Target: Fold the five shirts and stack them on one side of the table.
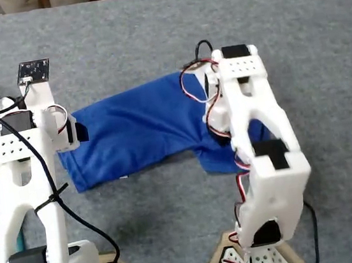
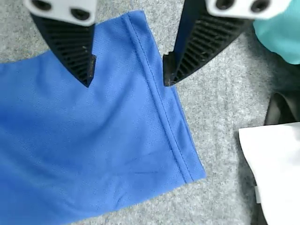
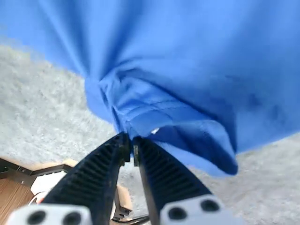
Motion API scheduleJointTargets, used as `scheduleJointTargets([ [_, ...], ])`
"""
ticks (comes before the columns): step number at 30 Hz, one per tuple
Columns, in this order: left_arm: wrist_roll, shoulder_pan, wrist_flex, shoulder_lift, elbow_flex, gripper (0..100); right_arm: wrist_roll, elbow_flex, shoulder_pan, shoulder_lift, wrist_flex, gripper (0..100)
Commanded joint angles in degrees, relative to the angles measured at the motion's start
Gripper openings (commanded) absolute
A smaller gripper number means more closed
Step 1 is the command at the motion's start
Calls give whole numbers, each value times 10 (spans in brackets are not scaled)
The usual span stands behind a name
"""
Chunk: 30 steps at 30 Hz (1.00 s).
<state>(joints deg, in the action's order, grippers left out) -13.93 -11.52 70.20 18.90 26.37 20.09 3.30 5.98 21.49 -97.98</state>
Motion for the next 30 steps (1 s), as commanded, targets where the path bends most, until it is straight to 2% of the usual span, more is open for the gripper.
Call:
scheduleJointTargets([
  [1, 4, -2, 4, 1, -28, 243, -4, -78, 15, -95, 30, 9],
  [11, 4, -3, 5, 2, -28, 243, -5, -320, 76, -212, 176, 11],
  [19, 4, -3, 20, 2, -29, 243, 2, -327, 66, -217, 176, 215],
  [21, 4, -5, 20, 2, -29, 243, 19, -313, 66, -218, 146, 221],
  [25, 4, -6, 20, 2, -29, 243, 27, -225, 55, -218, 21, 214],
  [27, 4, -5, 20, 2, -29, 243, 27, -166, 41, -218, -29, 169],
  [30, 4, -4, 20, 2, -29, 243, 28, -104, 8, -212, -30, 82],
])
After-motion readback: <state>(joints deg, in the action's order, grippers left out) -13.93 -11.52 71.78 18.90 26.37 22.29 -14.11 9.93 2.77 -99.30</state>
